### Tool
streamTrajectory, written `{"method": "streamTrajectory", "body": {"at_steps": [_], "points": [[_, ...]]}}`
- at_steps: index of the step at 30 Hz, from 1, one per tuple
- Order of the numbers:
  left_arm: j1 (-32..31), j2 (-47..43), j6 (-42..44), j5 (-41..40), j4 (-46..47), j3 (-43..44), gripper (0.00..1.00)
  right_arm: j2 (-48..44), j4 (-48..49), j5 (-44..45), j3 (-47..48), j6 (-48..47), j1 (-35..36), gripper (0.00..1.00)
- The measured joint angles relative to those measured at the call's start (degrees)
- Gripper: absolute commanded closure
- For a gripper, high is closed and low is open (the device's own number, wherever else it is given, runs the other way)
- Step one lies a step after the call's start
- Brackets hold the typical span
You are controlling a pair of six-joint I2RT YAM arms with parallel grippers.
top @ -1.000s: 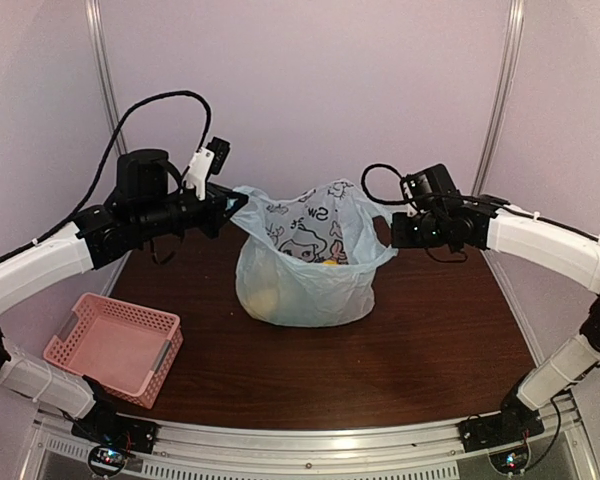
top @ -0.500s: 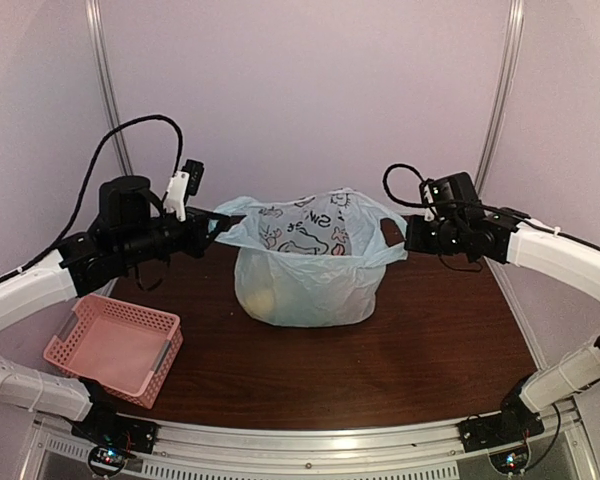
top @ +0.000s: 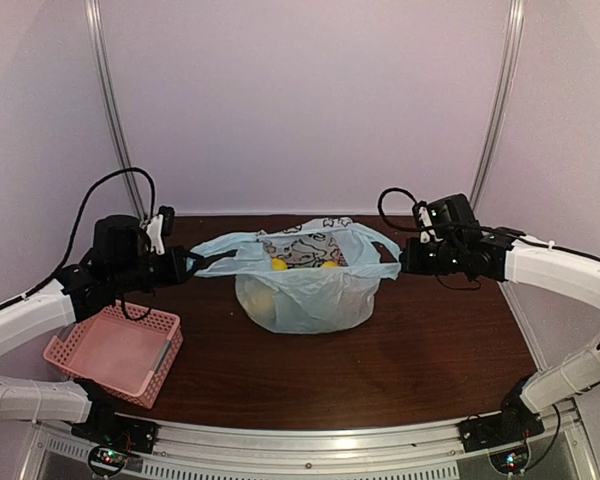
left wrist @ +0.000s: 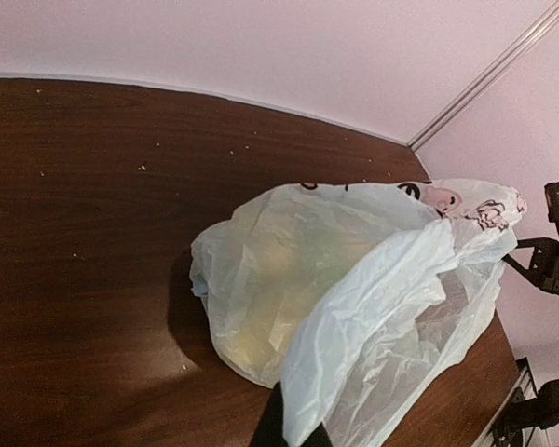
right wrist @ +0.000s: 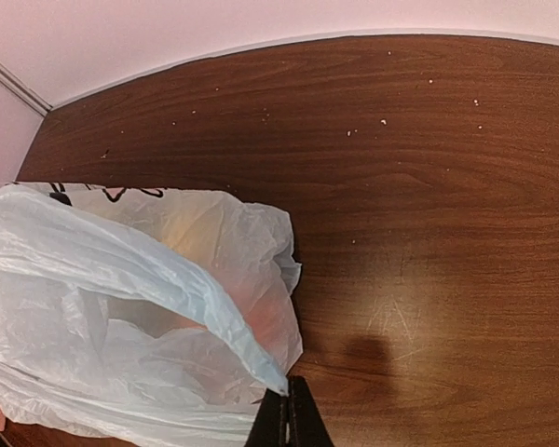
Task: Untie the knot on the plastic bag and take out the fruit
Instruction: Adjust the bag opening for the takeout bag.
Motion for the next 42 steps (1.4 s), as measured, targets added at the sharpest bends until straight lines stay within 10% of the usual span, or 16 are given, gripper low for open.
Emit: {"method": "streamTrajectory", "body": {"at_steps": [12, 25, 32, 42], "points": [[7.54, 7.96, 0.76, 5.73, 2.67, 2.36, 1.0, -3.04, 5.07, -13.05, -3.8, -2.78, 0.5, 1.0], [11.63, 28.0, 8.2, 11.61, 10.84, 18.75, 1.0, -2.64, 12.46, -28.17, -4.11, -6.49, 20.41, 1.0], [12.55, 30.42, 12.37, 12.94, 8.22, 25.05, 0.19, -1.84, 16.9, -29.57, -4.24, -6.08, 22.71, 1.0], [-3.04, 15.3, 19.39, -2.73, -4.94, 28.7, 0.11, -1.88, 23.58, -28.52, -7.72, -5.03, 22.71, 1.0]]}}
